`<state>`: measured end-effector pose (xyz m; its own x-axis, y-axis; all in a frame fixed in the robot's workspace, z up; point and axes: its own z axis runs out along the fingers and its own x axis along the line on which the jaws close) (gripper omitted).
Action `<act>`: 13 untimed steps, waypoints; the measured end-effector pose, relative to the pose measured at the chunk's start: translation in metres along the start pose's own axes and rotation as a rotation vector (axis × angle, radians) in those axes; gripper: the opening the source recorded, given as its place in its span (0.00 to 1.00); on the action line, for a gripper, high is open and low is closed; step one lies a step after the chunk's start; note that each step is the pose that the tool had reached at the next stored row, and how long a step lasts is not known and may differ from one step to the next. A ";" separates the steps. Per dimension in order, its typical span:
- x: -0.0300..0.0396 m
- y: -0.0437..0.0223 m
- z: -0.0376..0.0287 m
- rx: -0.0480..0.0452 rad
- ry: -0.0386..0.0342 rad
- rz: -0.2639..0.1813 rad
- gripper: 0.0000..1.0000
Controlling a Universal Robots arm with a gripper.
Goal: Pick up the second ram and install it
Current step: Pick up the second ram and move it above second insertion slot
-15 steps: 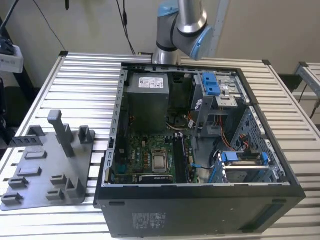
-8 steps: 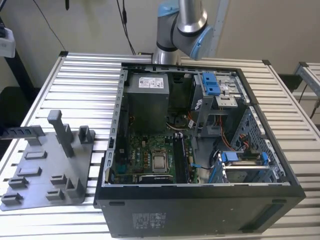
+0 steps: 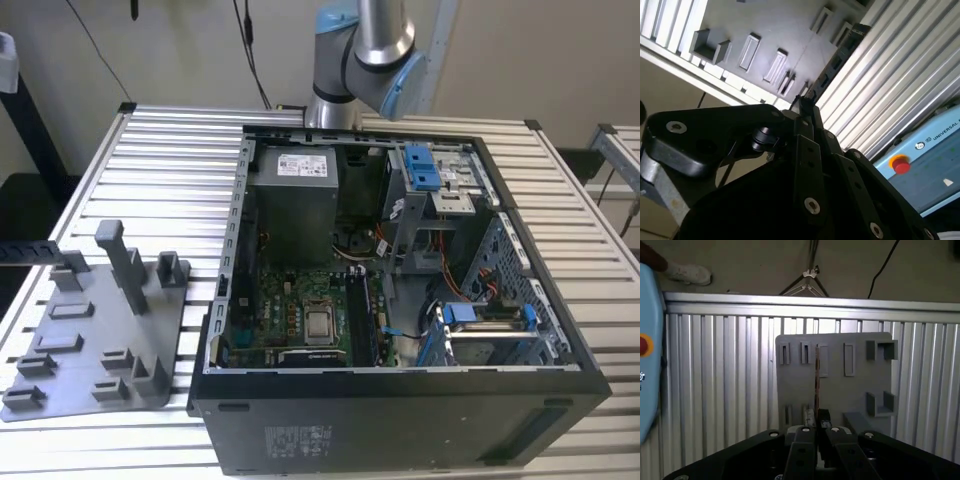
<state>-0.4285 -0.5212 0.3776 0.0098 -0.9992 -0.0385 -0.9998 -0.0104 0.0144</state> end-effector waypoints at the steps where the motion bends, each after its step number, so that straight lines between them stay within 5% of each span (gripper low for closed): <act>1: -0.0001 0.0000 -0.0033 -0.0002 -0.0001 0.001 0.14; 13: -0.0016 0.0006 -0.0431 -0.0006 -0.0002 0.002 0.14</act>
<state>-0.4286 -0.5212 0.4208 0.0074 -0.9992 -0.0387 -0.9999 -0.0080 0.0150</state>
